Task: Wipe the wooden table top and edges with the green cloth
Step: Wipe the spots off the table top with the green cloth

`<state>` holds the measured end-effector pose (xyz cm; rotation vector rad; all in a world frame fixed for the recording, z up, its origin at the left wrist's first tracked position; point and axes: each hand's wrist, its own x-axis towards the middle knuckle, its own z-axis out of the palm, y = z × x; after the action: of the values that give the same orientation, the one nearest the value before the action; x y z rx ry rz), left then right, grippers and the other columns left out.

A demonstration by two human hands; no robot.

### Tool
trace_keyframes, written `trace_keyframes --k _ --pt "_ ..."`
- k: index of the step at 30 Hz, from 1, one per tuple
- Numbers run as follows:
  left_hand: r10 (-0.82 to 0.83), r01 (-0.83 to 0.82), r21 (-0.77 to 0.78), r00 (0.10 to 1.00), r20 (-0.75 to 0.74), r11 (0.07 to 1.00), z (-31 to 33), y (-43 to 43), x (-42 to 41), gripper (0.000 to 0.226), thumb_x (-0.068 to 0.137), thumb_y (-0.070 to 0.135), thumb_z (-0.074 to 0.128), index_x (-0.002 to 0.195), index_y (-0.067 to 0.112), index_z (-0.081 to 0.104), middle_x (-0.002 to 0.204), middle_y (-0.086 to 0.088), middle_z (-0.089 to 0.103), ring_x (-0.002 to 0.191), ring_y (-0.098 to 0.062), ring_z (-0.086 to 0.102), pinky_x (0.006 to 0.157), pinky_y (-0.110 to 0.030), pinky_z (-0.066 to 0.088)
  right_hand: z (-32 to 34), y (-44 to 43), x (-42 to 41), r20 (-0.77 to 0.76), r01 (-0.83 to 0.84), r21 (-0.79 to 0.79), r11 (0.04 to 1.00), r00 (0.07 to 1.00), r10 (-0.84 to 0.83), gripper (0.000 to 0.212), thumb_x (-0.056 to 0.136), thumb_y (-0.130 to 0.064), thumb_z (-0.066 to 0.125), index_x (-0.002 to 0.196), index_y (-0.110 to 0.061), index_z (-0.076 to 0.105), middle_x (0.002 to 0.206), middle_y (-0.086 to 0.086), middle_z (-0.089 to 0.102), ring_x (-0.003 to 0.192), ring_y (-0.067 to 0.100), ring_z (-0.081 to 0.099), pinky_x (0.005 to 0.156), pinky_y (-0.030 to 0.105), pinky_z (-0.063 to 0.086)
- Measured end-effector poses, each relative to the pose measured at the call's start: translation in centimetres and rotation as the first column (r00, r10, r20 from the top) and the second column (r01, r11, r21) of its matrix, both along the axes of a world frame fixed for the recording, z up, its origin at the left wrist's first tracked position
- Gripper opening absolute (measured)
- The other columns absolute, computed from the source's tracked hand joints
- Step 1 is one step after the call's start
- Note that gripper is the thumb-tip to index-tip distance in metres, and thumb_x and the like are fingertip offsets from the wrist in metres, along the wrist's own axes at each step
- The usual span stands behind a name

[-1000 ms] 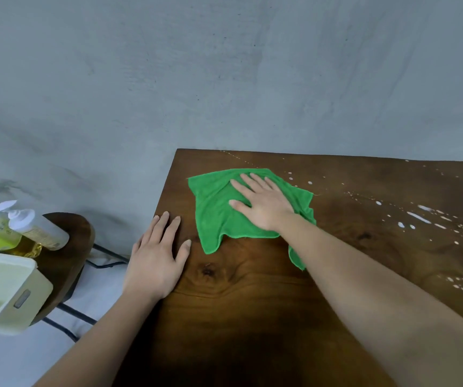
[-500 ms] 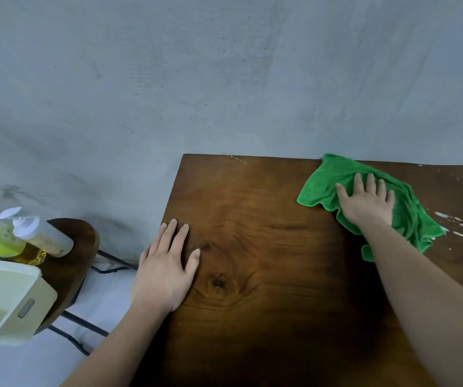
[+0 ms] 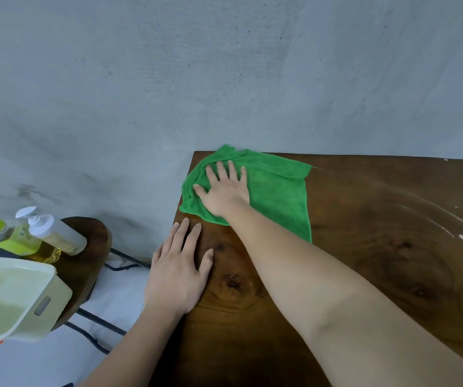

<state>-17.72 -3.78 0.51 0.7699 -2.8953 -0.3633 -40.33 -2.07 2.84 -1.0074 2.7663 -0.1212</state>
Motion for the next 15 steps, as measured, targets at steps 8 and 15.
trace_keyframes --k 8,15 --pt "0.005 -0.005 0.013 1.0 0.007 1.0 0.2 0.1 -0.1 0.075 0.107 0.076 0.02 0.171 0.039 0.027 0.182 0.011 0.017 0.169 -0.013 0.009 0.13 -0.054 0.028 -0.1 8.8 -4.2 -0.019 -0.241 -0.05 0.969 0.971 0.24 0.079 0.104 -0.083 0.009 0.174 -0.046 0.006 0.183 -0.013 -0.005 0.17 0.013 -0.007 0.137 0.048 -0.003" --pt "0.017 -0.017 0.019 0.999 0.036 1.0 0.7 0.6 -0.2 0.074 0.108 0.074 0.025 0.172 0.038 0.025 0.183 0.01 0.016 0.169 -0.016 0.012 0.13 -0.057 0.028 -0.6 23.9 -10.7 -0.041 0.121 -0.053 0.991 0.992 -0.123 0.082 0.102 -0.084 0.008 0.174 -0.045 0.007 0.184 -0.012 -0.003 0.17 0.015 -0.001 0.137 0.049 0.005"
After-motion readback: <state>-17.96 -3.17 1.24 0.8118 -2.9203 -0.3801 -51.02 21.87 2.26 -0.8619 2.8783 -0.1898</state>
